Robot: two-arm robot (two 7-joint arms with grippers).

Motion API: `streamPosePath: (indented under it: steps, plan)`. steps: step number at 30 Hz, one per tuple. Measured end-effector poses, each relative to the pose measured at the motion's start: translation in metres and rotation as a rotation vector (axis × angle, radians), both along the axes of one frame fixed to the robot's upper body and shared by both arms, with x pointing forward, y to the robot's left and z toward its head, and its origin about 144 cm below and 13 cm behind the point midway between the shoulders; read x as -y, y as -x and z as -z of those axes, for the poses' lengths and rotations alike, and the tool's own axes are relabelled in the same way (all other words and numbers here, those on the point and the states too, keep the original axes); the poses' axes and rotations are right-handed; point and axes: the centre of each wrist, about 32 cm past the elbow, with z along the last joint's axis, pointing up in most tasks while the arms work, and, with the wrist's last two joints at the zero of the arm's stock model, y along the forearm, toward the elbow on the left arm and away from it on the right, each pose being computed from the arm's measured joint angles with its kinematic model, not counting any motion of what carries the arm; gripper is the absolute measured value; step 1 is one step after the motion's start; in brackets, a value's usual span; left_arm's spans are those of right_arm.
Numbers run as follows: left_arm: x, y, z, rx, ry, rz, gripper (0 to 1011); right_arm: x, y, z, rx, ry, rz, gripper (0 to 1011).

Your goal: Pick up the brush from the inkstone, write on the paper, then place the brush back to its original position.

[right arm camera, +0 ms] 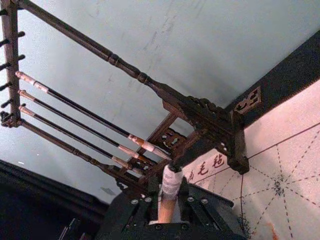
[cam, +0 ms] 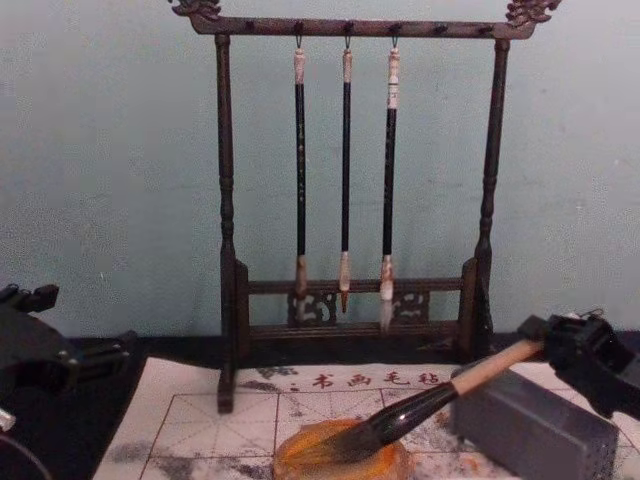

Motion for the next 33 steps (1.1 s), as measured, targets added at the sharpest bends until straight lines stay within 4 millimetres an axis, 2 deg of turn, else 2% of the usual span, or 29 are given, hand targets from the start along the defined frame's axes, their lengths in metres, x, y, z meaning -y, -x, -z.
streamPosePath:
  steps: [1,14,18,24,26,33]
  plan:
    - [0.0000,0.0000,0.0000,0.000,0.000,0.000,1001,0.0000,0.0000,0.0000,0.000,0.000,0.000,261]
    - [0.0000,0.0000,0.0000,0.000,0.000,0.000,1001,-0.0001,-0.0001,-0.0001,0.001,0.000,0.000,628]
    - [0.0000,0.0000,0.0000,0.000,0.000,0.000,1001,-0.0001,-0.0001,-0.0001,0.002,-0.001,0.000,783]
    - [0.0000,0.0000,0.0000,0.000,0.000,0.000,1001,-0.0001,-0.0001,-0.0001,0.002,-0.001,0.000,920]
    - [0.0000,0.0000,0.0000,0.000,0.000,0.000,1001,-0.0001,-0.0001,-0.0001,0.002,-0.001,0.000,1000]
    - [0.0000,0.0000,0.0000,0.000,0.000,0.000,1001,-0.0001,-0.0001,-0.0001,0.002,-0.001,0.000,1000]
